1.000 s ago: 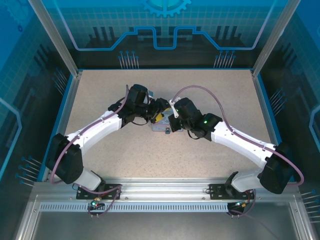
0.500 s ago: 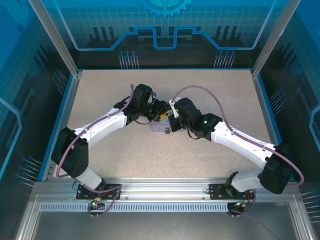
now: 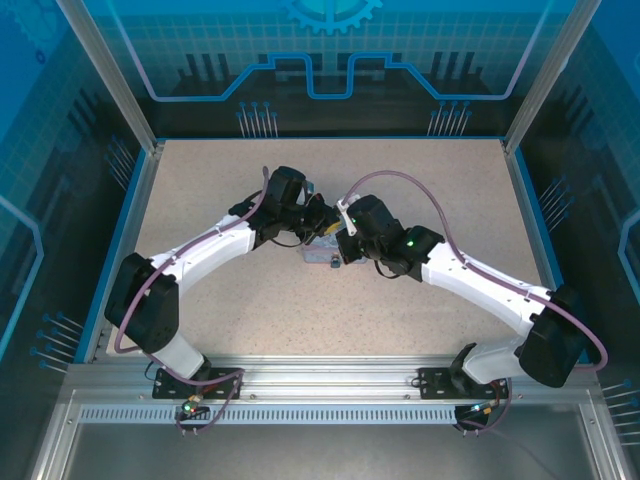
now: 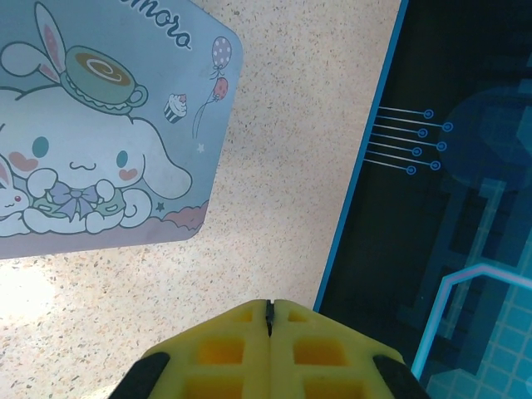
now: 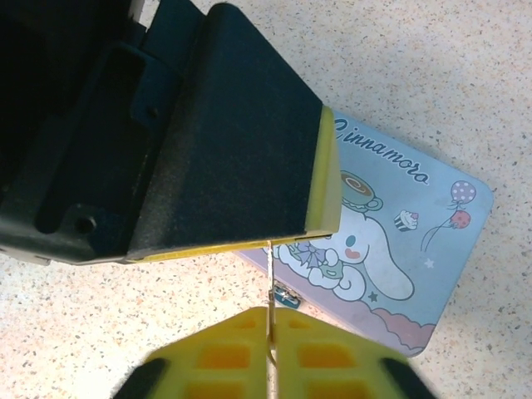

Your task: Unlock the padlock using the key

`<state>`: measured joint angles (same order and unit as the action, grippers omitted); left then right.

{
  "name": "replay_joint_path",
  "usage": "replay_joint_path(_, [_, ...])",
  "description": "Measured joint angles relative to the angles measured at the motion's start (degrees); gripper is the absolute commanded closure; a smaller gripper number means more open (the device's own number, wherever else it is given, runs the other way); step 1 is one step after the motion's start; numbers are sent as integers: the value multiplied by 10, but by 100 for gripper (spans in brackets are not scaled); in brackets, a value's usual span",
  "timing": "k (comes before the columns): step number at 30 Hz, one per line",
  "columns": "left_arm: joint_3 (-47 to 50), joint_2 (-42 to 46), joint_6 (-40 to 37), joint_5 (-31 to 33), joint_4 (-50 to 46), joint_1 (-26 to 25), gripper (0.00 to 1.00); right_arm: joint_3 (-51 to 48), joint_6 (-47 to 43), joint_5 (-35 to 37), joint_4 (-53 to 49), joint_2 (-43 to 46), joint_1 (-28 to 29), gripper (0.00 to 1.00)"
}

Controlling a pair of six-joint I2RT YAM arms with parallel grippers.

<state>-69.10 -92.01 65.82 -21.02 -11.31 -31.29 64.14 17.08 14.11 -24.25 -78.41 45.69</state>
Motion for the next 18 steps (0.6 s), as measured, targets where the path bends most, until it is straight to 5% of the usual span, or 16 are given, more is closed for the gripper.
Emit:
replay_joint_path(3, [0,0,-4,0,5,-1,100,0,4,-13,0,3,-3,53])
replay_joint_path(5, [2,0,-9,2,15,-1,100,-3,17,-35,2,18,-17,48])
replay_joint_path(13, [36,3,-32,23,63,-1,100,-68,100,-149,41,139,-135,47])
replay_joint_path(18, [57,27,-53,42,73,0,100,-104,130,-183,50,142,-144,48])
